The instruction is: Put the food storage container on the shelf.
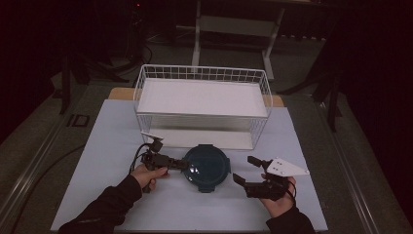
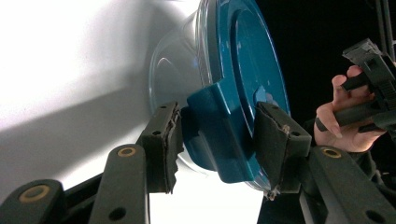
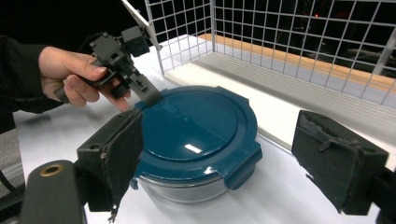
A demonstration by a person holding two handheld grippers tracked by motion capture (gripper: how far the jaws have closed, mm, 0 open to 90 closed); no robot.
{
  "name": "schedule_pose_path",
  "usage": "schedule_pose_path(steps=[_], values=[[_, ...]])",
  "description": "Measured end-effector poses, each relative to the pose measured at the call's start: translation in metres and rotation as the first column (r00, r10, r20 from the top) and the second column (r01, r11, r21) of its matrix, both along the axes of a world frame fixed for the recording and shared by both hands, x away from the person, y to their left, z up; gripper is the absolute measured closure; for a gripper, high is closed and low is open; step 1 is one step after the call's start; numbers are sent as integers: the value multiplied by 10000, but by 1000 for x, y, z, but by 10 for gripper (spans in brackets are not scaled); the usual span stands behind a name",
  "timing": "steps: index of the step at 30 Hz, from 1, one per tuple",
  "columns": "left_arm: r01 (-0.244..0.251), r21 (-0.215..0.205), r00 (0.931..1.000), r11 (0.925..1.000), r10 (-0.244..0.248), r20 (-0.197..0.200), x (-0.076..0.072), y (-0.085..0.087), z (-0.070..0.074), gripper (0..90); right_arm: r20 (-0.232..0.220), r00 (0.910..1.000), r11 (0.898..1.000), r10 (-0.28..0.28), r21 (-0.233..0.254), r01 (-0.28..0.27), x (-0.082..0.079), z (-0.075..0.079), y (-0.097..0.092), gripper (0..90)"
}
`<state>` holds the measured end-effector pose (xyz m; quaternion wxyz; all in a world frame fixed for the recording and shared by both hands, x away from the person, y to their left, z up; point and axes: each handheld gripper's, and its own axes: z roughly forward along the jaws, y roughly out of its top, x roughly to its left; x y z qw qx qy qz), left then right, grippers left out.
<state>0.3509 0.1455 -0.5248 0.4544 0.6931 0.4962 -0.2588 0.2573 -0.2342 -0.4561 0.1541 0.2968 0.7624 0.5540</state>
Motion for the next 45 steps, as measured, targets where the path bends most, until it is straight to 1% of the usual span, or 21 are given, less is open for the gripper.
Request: schedule_pose_path(steps=[5, 6, 8, 9, 11, 12, 14, 15, 16, 17, 18, 20, 22, 26, 27, 31, 33, 34, 41, 43, 45], values=[[108, 203, 9997, 9997, -113, 236, -1, -1, 3, 526, -397, 9992, 9999, -10, -119, 5, 3, -5, 0, 194], [163, 265, 9988, 9995, -175, 468, -3, -2, 4, 526, -1096, 9940, 9999, 44, 127, -31, 8, -11, 0, 221], [247, 241, 9968, 9994, -264, 754, -6, -2, 6, 531, -1731, 9849, 9992, 95, 395, -27, 12, -16, -2, 228], [247, 241, 9968, 9994, -264, 754, -6, -2, 6, 537, -1731, 9849, 9992, 95, 395, -27, 12, -16, -2, 228], [298, 316, 9927, 9991, -333, 1160, -10, -3, 9, 544, -2588, 9658, 9972, 180, 747, 15, 18, -24, -4, 242], [376, 298, 9889, 9988, -415, 1427, -13, -4, 12, 555, -3191, 9473, 9951, 273, 985, 46, 23, -30, -5, 245], [439, 368, 9835, 9984, -497, 1742, -17, -5, 15, 558, -3678, 9292, 9919, 371, 1266, 105, 28, -35, -7, 277], [439, 368, 9835, 9984, -497, 1742, -17, -5, 15, 563, -3678, 9292, 9919, 371, 1266, 105, 28, -35, -7, 277], [546, 372, 9767, 9978, -611, 2057, -20, -5, 16, 565, -4128, 9096, 9879, 473, 1542, 187, 32, -39, -9, 290], [546, 372, 9767, 9978, -611, 2057, -20, -5, 16, 567, -4128, 9096, 9879, 473, 1542, 187, 32, -39, -9, 290], [613, 410, 9722, 9973, -689, 2237, -22, -6, 17, 569, -4457, 8935, 9858, 554, 1665, 219, 34, -42, -10, 303], [704, 440, 9672, 9966, -789, 2413, -24, -5, 18, 571, -4732, 8781, 9828, 707, 1834, 197, 36, -45, -9, 311], [729, 476, 9653, 9962, -825, 2478, -26, -5, 19, 573, -4811, 8733, 9818, 766, 1892, 181, 37, -46, -9, 325], [745, 476, 9592, 9961, -847, 2698, -30, -5, 19, 577, -5313, 8411, 9780, 1019, 2080, 129, 40, -52, -5, 355], [745, 476, 9592, 9961, -847, 2698, -30, -5, 19, 577, -5313, 8411, 9780, 1019, 2080, 129, 40, -52, -5, 355], [750, 482, 9460, 9960, -864, 3125, -35, -6, 20, 580, -5596, 8195, 9753, 1239, 2208, 33, 41, -56, -2, 409], [745, 489, 9443, 9960, -862, 3177, -36, -6, 21, 581, -5613, 8183, 9755, 1235, 2200, 37, 41, -56, -1, 418], [741, 495, 9409, 9960, -862, 3276, -37, -7, 21, 582, -5685, 8117, 9739, 1344, 2271, -22, 41, -57, 0, 439], [704, 508, 9381, 9962, -834, 3362, -41, -6, 20, 583, -5809, 7984, 9688, 1585, 2475, -122, 40, -56, 0, 503], [670, 483, 9382, 9966, -794, 3368, -42, -6, 20, 584, -5733, 8052, 9710, 1516, 2386, -129, 38, -55, 1, 497], [612, 488, 9336, 9969, -745, 3505, -45, -6, 20, 585, -5769, 8024, 9717, 1530, 2355, -160, 37, -55, 3, 495]])
